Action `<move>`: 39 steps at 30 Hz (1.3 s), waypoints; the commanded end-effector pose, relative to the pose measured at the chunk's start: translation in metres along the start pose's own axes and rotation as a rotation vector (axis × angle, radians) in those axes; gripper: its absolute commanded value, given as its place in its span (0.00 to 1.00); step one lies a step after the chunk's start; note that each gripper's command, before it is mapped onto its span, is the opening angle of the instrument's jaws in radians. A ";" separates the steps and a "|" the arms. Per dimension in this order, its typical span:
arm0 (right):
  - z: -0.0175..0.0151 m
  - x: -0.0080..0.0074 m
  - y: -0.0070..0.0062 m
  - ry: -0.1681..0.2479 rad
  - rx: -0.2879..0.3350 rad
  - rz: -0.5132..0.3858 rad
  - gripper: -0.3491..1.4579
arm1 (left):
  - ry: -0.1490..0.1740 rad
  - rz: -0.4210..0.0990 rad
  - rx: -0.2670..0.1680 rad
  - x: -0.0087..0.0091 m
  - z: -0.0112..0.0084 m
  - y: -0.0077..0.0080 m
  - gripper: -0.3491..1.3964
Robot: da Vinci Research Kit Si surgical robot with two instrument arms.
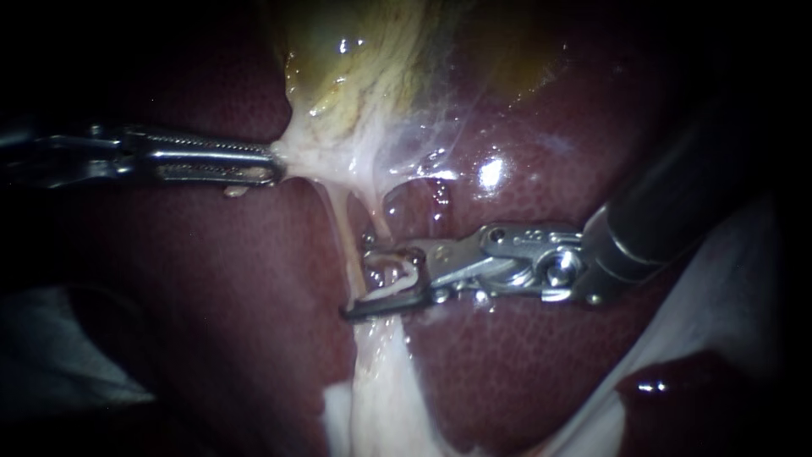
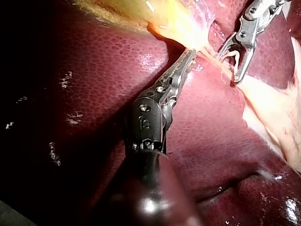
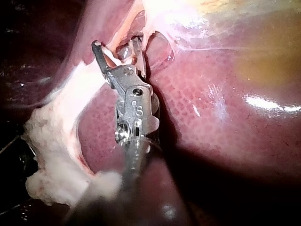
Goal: Clipping first clip left tube
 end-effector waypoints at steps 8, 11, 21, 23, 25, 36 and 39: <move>-0.0004 -0.0007 -0.0007 0.013 0.089 0.035 0.47 | 0.000 0.000 0.000 0.0000 0.0000 0.0001 0.00; -0.0007 -0.0008 -0.0008 0.015 0.109 0.028 0.47 | 0.000 0.000 0.000 0.0000 -0.0001 0.0001 0.00; -0.0016 -0.0009 -0.0009 0.024 0.139 0.031 0.47 | 0.000 0.000 0.000 0.0000 -0.0001 0.0001 0.00; -0.0018 -0.0008 -0.0009 0.037 0.152 0.031 0.47 | 0.000 0.000 0.000 0.0000 -0.0001 0.0001 0.00; -0.0021 -0.0005 -0.0009 0.058 0.169 0.029 0.47 | 0.000 0.000 0.000 0.0000 -0.0001 0.0001 0.00; -0.0019 0.0005 -0.0015 0.108 0.238 0.015 0.46 | 0.000 0.000 0.000 0.0000 0.0000 0.0001 0.00; -0.0011 0.0006 -0.0016 0.115 0.241 0.013 0.46 | 0.000 -0.001 0.000 0.0000 0.0000 0.0001 0.00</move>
